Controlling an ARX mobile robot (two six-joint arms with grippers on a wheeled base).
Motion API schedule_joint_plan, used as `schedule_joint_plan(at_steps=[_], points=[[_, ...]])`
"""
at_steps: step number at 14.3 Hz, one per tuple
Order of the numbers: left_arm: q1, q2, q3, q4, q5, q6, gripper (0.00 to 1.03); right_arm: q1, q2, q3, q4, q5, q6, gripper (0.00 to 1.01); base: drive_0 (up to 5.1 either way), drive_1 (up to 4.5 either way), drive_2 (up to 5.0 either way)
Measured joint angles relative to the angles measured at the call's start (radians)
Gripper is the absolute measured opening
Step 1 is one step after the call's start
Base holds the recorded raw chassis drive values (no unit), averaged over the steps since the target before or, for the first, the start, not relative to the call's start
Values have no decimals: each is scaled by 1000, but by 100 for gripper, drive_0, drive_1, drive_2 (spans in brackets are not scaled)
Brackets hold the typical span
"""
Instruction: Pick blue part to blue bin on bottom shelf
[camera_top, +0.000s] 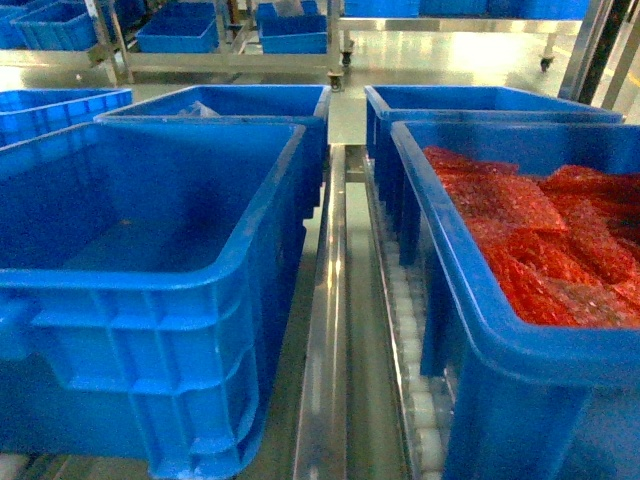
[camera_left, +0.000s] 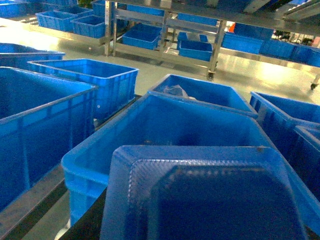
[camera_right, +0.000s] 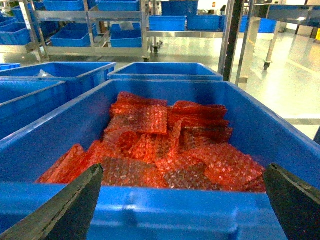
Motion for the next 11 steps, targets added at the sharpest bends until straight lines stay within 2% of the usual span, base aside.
schedule_joint_plan(at_steps=[1,11], points=[[0,0,0,1,0,0,43,0,0,0,-3,0,0,98,0,0,0],[0,5,0,-3,0,0,43,0,0,0,0,0,0,98,5,412,-402]])
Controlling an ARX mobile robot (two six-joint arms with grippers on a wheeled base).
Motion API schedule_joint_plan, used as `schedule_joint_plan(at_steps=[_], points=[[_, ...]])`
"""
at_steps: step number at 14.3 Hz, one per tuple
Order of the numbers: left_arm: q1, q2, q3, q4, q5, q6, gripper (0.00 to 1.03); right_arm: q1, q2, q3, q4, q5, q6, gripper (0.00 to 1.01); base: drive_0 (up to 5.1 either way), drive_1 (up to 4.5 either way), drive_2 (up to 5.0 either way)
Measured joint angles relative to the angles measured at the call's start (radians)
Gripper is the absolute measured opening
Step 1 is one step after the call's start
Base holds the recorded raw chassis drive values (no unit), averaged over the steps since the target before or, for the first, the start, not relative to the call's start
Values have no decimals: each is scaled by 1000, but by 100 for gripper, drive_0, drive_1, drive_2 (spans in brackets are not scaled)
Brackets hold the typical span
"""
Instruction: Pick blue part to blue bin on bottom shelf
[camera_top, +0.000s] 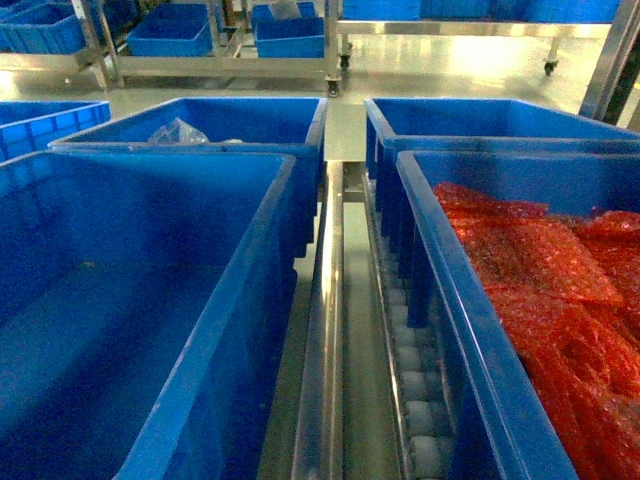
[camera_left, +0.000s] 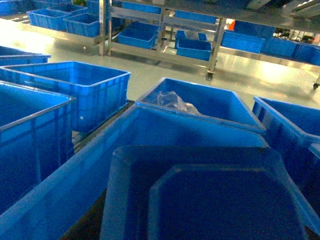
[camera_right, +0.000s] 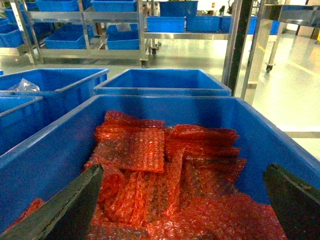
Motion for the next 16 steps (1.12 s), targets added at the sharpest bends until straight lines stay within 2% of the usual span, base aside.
schedule_joint_plan(at_steps=[16], points=[[-1,-1,0,5,0,0,43,0,0,0,0,0,0,98,0,0,0]])
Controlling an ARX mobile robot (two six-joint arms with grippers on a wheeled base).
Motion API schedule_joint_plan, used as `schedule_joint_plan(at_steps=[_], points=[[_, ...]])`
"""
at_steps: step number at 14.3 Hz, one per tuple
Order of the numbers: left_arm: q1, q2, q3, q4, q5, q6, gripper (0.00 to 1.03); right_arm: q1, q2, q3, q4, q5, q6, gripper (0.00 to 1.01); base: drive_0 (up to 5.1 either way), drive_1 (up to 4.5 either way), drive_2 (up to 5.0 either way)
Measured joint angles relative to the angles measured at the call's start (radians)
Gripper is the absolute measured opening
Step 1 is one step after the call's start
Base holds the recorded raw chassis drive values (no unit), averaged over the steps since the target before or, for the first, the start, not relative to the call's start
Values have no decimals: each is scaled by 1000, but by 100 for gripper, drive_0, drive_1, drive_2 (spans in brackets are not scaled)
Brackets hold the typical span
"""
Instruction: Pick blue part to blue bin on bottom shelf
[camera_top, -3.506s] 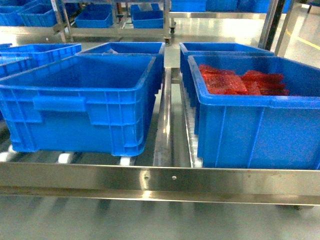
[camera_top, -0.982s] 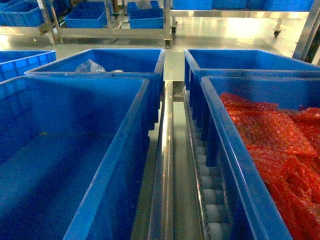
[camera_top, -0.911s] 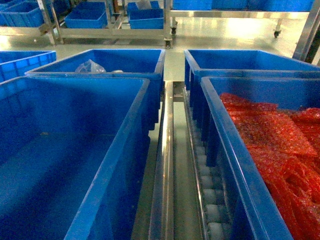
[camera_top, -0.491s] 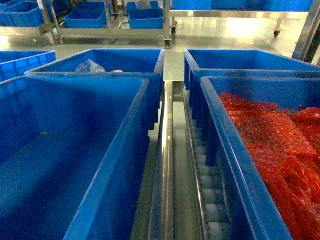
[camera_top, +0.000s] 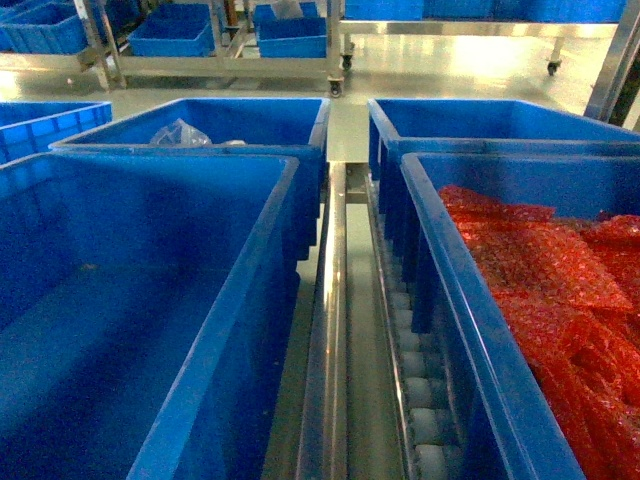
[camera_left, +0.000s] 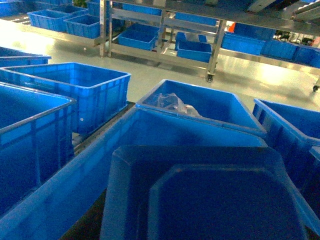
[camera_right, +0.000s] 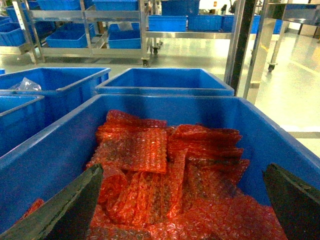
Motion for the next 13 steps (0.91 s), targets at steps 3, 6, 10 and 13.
schedule_joint_plan(at_steps=[3,6,10,13], points=[[0,0,0,0,0,0,43,0,0,0,0,0,0,98,0,0,0],[0,0,0,0,0,0,43,0,0,0,0,0,0,98,0,0,0],[0,0,0,0,0,0,43,0,0,0,0,0,0,98,0,0,0],[0,0,0,0,0,0,43,0,0,0,0,0,0,98,0,0,0]])
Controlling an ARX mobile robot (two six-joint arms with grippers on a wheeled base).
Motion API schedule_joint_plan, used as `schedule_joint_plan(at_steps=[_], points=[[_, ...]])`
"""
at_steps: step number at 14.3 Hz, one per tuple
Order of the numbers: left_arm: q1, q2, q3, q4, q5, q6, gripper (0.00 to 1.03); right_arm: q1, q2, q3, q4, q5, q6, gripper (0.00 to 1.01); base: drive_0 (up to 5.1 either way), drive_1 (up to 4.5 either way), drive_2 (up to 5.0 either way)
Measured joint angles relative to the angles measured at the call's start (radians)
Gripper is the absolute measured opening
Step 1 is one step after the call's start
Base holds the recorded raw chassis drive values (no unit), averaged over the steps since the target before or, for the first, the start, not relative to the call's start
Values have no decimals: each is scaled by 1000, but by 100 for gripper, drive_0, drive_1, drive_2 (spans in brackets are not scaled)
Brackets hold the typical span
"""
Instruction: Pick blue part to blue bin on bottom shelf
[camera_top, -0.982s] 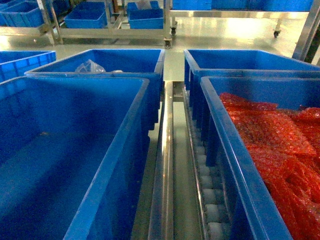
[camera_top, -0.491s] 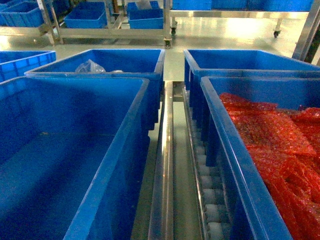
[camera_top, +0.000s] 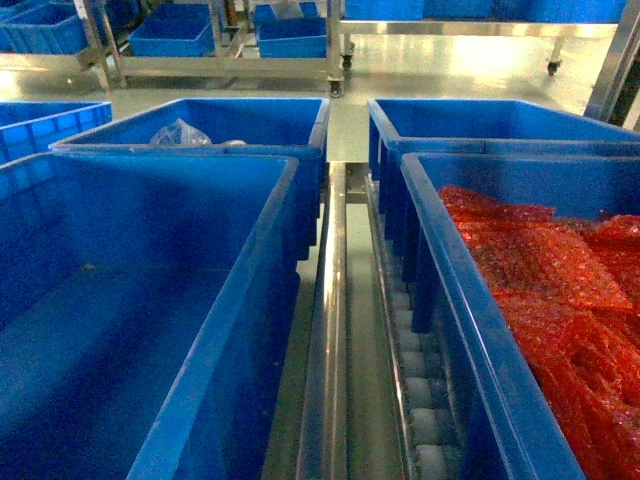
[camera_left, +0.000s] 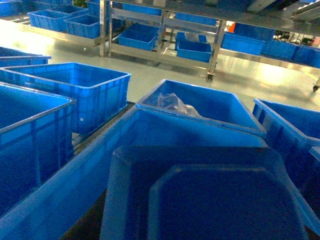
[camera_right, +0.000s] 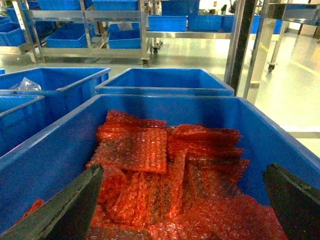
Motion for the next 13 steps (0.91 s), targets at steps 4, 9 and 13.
schedule_joint_plan(at_steps=[4,9,13], points=[[0,0,0,0,0,0,43,0,0,0,0,0,0,98,0,0,0],[0,0,0,0,0,0,43,0,0,0,0,0,0,98,0,0,0],[-163,58,2,42,-142,137,43,0,0,0,0,0,0,98,0,0,0]])
